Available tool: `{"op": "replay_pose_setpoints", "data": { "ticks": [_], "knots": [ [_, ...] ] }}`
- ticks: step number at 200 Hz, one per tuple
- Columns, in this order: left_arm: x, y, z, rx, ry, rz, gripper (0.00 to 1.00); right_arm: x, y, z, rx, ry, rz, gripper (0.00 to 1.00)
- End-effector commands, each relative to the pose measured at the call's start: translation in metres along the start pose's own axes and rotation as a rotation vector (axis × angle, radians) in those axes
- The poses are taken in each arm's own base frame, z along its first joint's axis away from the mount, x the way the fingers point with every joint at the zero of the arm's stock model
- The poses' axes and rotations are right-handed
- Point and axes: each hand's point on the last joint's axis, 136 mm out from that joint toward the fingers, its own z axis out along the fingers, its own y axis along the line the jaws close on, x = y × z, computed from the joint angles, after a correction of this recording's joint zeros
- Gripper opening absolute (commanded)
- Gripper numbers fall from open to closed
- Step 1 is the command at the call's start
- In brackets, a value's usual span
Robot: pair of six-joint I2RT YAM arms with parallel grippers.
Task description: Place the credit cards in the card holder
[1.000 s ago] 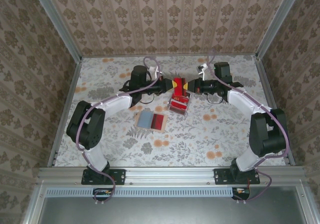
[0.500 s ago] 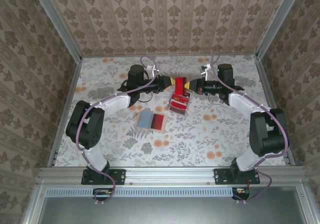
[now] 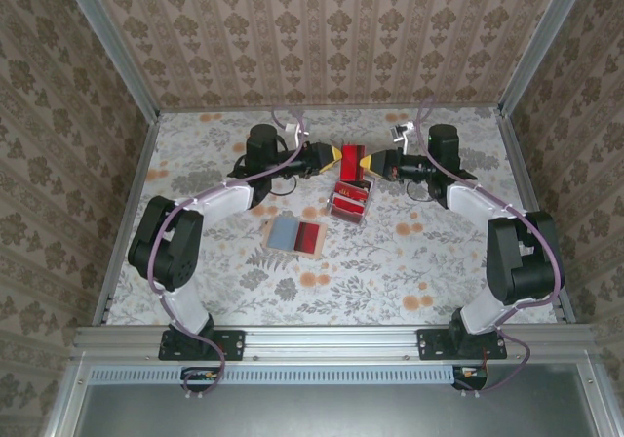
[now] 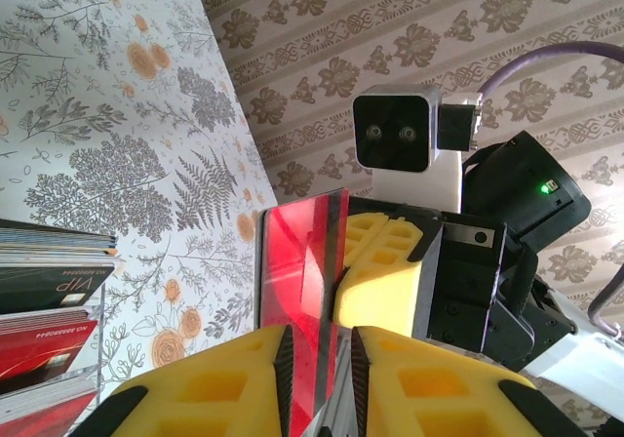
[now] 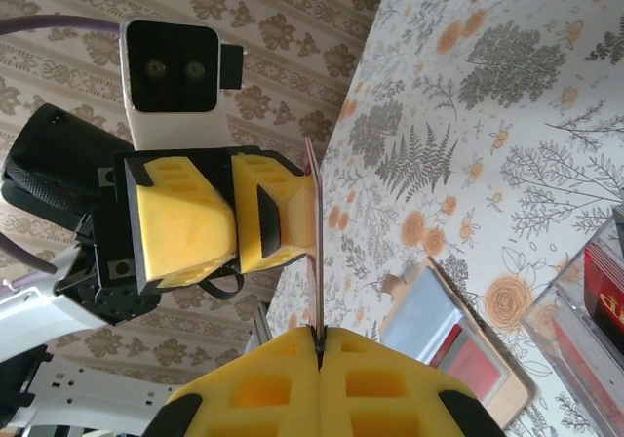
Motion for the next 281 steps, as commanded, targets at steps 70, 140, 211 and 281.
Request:
{"op": "replay_pose_setpoints", "data": {
  "ticks": [70,140,211,281],
  "knots": [
    [-0.002,-0.005,-0.004,0.015,0.006,0.026,0.23,-0.002,0.013,-0.002,-0.069,0.008,-0.018,0.03],
    [-0.007,-0.005,-0.012,0.003,-0.012,0.031,0.23,-0.002,0.013,-0.003,-0.069,0.003,-0.016,0.03],
    [-0.006,-0.005,-0.005,0.009,0.006,0.030,0.23,0.000,0.018,-0.003,-0.092,0.011,-0.017,0.03],
    [-0.006,-0.010,-0.003,0.018,0.015,0.037,0.23,0.000,0.009,-0.001,-0.070,0.008,-0.004,0.03]
  ]
}}
